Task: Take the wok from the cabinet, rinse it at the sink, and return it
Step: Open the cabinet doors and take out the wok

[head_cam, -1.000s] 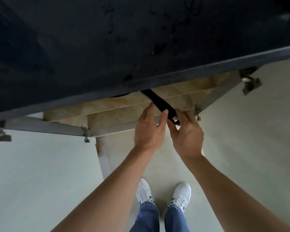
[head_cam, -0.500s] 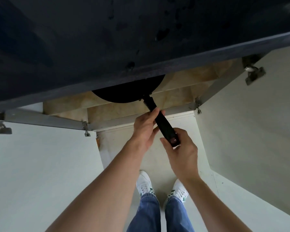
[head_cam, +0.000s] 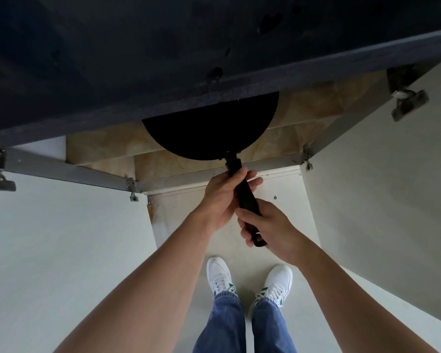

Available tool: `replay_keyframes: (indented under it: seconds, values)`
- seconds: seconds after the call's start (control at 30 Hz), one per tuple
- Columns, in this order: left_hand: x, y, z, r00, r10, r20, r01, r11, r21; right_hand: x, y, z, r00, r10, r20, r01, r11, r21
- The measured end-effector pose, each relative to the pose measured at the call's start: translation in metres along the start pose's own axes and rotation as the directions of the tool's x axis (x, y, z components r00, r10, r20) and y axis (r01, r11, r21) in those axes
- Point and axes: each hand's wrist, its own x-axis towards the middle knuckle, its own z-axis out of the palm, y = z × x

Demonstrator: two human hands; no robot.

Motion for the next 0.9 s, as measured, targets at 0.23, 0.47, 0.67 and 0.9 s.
replay_keyframes:
  seconds: [0.23,0.47,0.67,0.9]
  values:
    - [0.001,-0.006,0.003,1.0,0.003,0.012,-0.003,1.0,-0.003,0.016,-0.001,0.01,0.962,-0.049,-0.269,-0.028,0.961,-0.274]
    - [-0.006,-0.015,0.009,1.0,0.006,-0.003,-0.006,1.0,-0.024,0.003,0.011,0.02,0.922,-0.171,-0.348,0.063,0.951,-0.301]
    - [-0.043,-0.035,0.014,1.0,-0.029,-0.007,0.029,0.999,0.025,-0.043,0.022,0.034,0.907,-0.097,-0.409,-0.008,0.969,-0.248]
    - [-0.122,-0.058,0.028,0.995,-0.103,-0.008,0.104,0.991,0.08,-0.126,0.033,0.055,0.887,-0.085,-0.454,-0.074,0.944,-0.322]
